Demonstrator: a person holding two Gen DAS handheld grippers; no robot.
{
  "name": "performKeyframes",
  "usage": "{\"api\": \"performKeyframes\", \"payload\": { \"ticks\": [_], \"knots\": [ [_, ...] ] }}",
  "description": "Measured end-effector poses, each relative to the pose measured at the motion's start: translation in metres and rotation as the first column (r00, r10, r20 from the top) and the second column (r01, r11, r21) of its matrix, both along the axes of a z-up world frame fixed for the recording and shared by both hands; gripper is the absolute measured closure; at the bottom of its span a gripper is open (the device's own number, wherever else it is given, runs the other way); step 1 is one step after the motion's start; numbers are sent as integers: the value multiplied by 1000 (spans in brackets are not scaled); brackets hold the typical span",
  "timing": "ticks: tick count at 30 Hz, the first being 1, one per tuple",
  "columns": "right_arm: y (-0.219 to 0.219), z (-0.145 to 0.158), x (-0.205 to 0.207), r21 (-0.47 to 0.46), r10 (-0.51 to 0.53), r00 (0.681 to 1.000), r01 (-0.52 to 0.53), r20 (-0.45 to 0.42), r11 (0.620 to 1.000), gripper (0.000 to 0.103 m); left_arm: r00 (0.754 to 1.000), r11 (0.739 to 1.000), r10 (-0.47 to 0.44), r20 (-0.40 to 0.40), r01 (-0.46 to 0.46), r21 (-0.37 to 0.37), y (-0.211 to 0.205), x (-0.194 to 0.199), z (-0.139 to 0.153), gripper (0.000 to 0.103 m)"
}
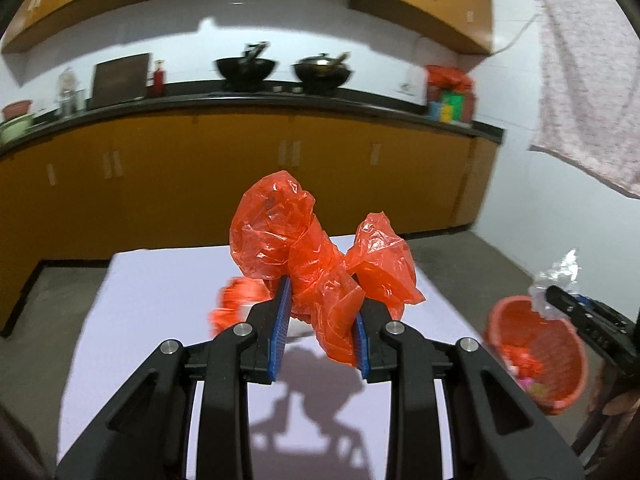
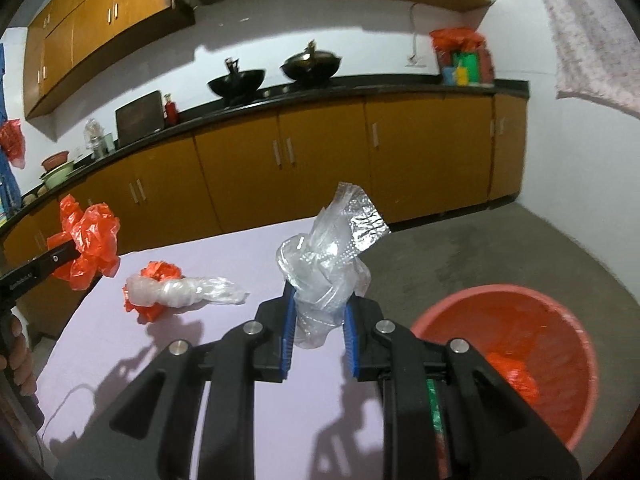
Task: Collect trash
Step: 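Carry both bags over the wastebasket and open both tools to drop them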
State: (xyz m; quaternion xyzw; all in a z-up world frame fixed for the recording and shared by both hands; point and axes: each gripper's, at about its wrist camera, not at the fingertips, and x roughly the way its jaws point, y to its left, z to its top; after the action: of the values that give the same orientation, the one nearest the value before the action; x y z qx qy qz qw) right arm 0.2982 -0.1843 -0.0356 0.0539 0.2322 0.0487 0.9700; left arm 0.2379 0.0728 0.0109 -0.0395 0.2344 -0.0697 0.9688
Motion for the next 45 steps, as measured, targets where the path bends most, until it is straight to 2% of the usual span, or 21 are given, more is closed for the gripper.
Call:
{"api": "performKeyframes", "payload": {
  "ticks": [9, 18, 30, 45],
  "knots": [
    [-52, 12, -42, -38, -123, 990, 126, 63, 991, 82, 989, 989, -146, 6, 146, -37, -65, -1, 4, 75],
    [-95, 0, -61, -34, -212, 976, 214, 53, 976, 82, 965, 963, -264, -14, 263, -52, -129, -3, -7, 75],
    [-128, -17, -65, -25, -282, 959, 283, 20, 959, 82, 925, 927, -372, -75, 367, -74, -192, 2, -36, 75],
    [-161, -38, -62, -4, -328, 944, 328, -26, 945, 82, 865, 878, -478, -155, 476, -54, -243, 10, -66, 75]
  ]
}}
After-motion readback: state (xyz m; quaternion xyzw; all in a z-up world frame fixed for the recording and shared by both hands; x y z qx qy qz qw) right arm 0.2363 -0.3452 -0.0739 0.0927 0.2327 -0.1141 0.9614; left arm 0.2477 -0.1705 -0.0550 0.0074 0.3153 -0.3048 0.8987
